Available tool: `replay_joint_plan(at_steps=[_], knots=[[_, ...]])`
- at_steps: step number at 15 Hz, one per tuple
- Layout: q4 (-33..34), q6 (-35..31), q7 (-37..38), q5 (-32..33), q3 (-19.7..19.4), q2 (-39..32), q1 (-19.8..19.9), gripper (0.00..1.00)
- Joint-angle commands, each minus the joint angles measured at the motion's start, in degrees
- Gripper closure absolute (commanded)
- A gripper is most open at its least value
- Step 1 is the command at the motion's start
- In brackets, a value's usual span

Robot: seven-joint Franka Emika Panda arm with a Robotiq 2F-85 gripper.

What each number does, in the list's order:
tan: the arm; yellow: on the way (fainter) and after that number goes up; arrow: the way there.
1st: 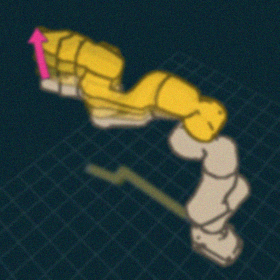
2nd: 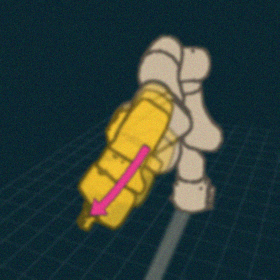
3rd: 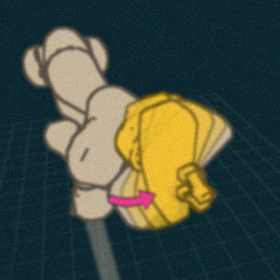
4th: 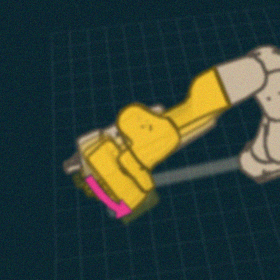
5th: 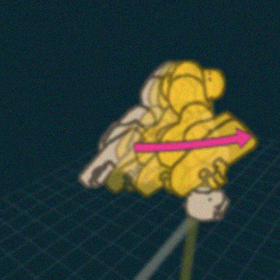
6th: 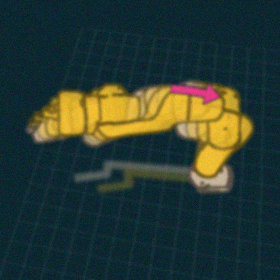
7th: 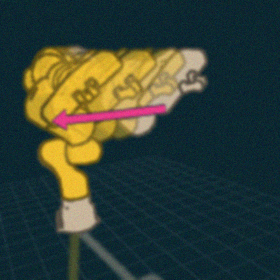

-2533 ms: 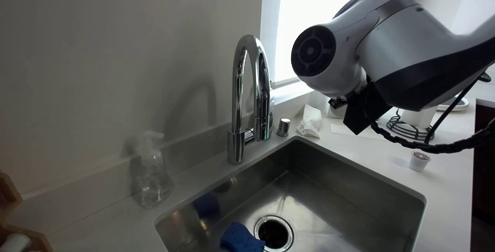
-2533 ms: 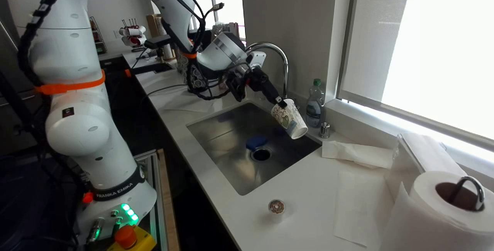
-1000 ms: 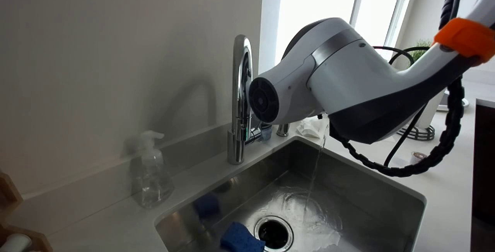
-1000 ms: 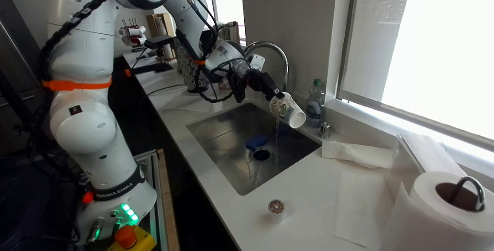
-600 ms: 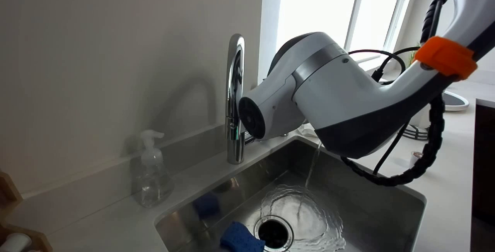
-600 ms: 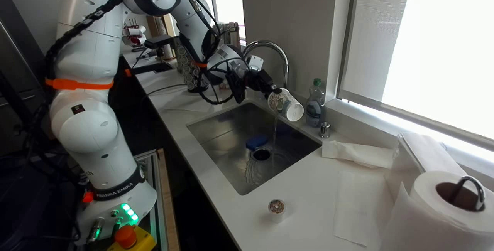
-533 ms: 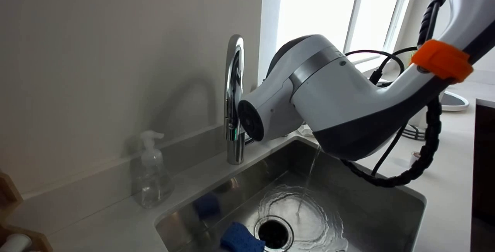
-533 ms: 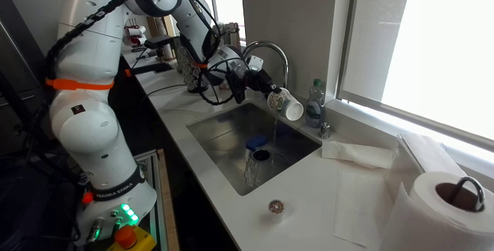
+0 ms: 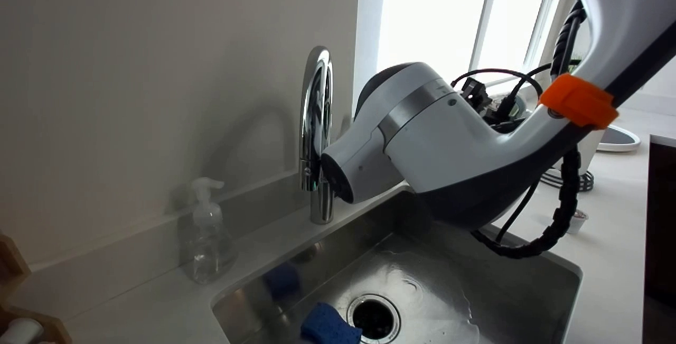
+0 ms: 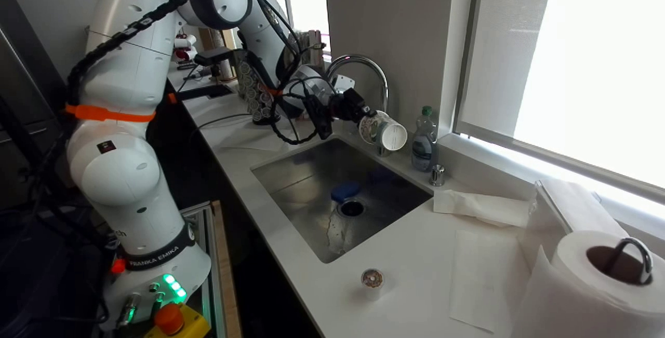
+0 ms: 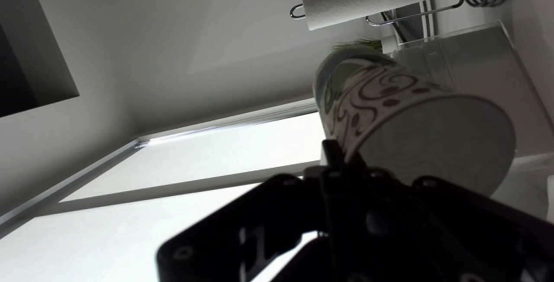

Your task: Pour the water in the cup into the sink

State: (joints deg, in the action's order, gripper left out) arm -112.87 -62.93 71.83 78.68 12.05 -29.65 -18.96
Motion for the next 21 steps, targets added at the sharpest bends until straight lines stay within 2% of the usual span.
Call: replay_joint_plan(at_steps=[1, 5, 6, 8, 9, 10, 12, 13, 14, 15, 19, 21], knots=[[2.36, 4.13, -0.63, 2.44, -0.23, -2.88, -0.95, 0.99], [3.09, 5.23, -1.05, 4.03, -0.01, -4.03, -0.85, 0.99], [3.21, 3.61, -0.56, 3.83, 0.46, -3.92, -0.4, 0.99], [3.82, 5.78, -1.66, 4.66, -0.14, -4.95, -0.95, 0.99], [3.93, 5.06, -1.8, 4.73, 0.09, -4.99, -0.71, 0.99], [3.46, 0.85, 0.04, 4.06, 1.27, -3.83, 0.39, 0.99], [3.68, 2.24, -1.87, 5.41, 0.52, -4.49, -0.31, 0.99], [3.59, -3.23, 1.29, 3.95, 2.02, -3.17, 1.14, 0.99], [4.04, -5.38, 3.52, 2.64, 2.53, -2.79, 1.58, 0.99], [3.95, -2.73, -0.31, 5.02, 1.15, -4.0, 0.3, 0.99], [2.59, -13.11, 3.86, 1.79, 2.99, -0.71, 2.65, 0.99], [0.48, -16.78, 3.81, -2.76, 3.68, 2.57, 4.2, 0.99]])
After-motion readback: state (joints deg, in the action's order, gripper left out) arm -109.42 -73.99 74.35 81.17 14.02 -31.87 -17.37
